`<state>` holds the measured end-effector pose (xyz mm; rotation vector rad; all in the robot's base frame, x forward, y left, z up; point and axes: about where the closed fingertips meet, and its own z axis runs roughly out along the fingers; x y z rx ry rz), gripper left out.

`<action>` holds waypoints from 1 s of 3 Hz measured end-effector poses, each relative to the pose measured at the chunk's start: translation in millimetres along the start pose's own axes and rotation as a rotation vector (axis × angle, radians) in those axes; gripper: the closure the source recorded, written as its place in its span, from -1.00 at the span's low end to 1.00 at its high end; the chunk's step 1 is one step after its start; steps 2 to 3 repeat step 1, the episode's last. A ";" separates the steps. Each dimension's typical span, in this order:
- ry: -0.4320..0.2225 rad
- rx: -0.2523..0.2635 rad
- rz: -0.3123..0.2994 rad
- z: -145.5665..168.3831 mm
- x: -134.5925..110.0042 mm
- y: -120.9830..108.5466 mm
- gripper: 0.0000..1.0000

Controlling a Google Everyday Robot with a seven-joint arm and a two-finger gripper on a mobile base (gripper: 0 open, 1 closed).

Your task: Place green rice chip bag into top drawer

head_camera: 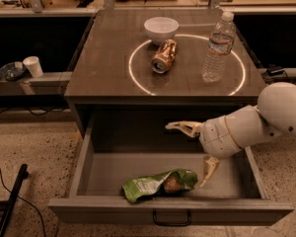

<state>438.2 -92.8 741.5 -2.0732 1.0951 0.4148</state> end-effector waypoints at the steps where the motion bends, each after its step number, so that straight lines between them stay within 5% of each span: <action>1: 0.000 0.000 0.000 0.0 0.0 0.0 -1.00; 3: 0.000 0.000 0.000 0.0 0.0 0.0 -1.00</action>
Offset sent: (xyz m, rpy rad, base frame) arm 0.0000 0.0000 0.0000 0.0000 0.0000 0.0000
